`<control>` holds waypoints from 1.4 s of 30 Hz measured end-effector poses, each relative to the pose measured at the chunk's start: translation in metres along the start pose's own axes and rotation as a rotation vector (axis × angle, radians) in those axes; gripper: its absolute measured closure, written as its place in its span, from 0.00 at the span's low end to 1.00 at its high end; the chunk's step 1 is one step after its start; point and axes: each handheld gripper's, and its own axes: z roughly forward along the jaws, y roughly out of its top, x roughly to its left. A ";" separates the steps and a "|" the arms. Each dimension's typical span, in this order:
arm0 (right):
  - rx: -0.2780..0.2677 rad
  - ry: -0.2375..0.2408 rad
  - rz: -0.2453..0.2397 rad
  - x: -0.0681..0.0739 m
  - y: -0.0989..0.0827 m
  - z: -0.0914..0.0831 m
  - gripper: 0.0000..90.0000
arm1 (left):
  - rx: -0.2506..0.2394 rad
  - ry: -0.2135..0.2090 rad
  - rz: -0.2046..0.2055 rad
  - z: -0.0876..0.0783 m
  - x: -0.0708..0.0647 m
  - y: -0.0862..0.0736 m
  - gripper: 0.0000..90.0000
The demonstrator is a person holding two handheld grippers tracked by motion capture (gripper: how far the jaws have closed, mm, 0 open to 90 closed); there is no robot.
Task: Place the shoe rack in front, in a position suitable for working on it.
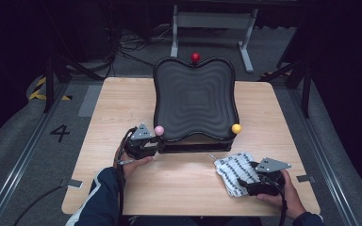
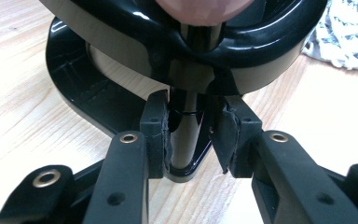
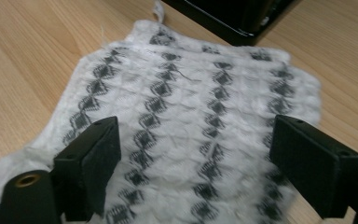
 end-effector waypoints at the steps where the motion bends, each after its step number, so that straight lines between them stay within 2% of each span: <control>1: 0.011 0.000 -0.004 0.001 0.002 0.003 0.18 | -0.002 -0.005 -0.005 0.001 -0.001 0.000 0.74; 4: 0.055 0.004 -0.011 0.002 0.004 0.013 0.16 | -0.001 -0.010 0.010 0.002 -0.003 0.001 0.74; 8: 0.063 0.044 0.013 -0.003 0.005 0.017 0.13 | 0.000 -0.025 0.007 0.004 -0.007 0.002 0.73; 9: 0.063 0.051 0.015 -0.004 0.005 0.017 0.14 | 0.000 -0.024 0.019 0.005 -0.008 0.002 0.73; 12: 0.079 0.064 0.020 -0.004 0.006 0.017 0.20 | 0.000 -0.026 0.021 0.006 -0.010 0.003 0.73; 15: 0.080 0.076 0.022 -0.004 0.008 0.015 0.33 | -0.001 -0.023 0.018 0.006 -0.012 0.003 0.72; 18: 0.069 0.067 0.025 -0.004 0.009 0.013 0.55 | -0.004 -0.024 0.013 0.005 -0.011 0.002 0.72; 19: 0.069 0.067 0.025 -0.004 0.009 0.013 0.55 | -0.004 -0.024 0.013 0.005 -0.011 0.002 0.72; 20: 0.051 0.064 0.019 -0.003 0.009 0.013 0.72 | -0.002 -0.023 0.015 0.006 -0.011 0.003 0.72; 22: 0.044 0.064 0.017 -0.002 0.008 0.013 0.75 | -0.010 -0.022 0.016 0.007 -0.011 0.003 0.72; 24: 0.026 0.061 0.002 -0.003 0.006 0.012 0.85 | -0.009 -0.026 0.013 0.008 -0.011 0.003 0.72; 29: 0.001 0.064 0.001 -0.005 0.003 0.012 0.89 | -0.026 -0.029 0.003 0.008 -0.009 0.003 0.74; 32: -0.005 0.052 -0.007 -0.004 0.002 0.012 0.89 | -0.027 -0.022 -0.010 0.005 -0.008 0.001 0.81; 39: -0.010 0.037 -0.013 -0.003 0.002 0.011 0.90 | -0.024 -0.015 0.013 -0.001 -0.015 -0.002 0.82; 42: -0.007 0.029 -0.016 -0.005 0.002 0.011 0.90 | -0.027 -0.016 0.005 -0.005 -0.017 -0.005 0.82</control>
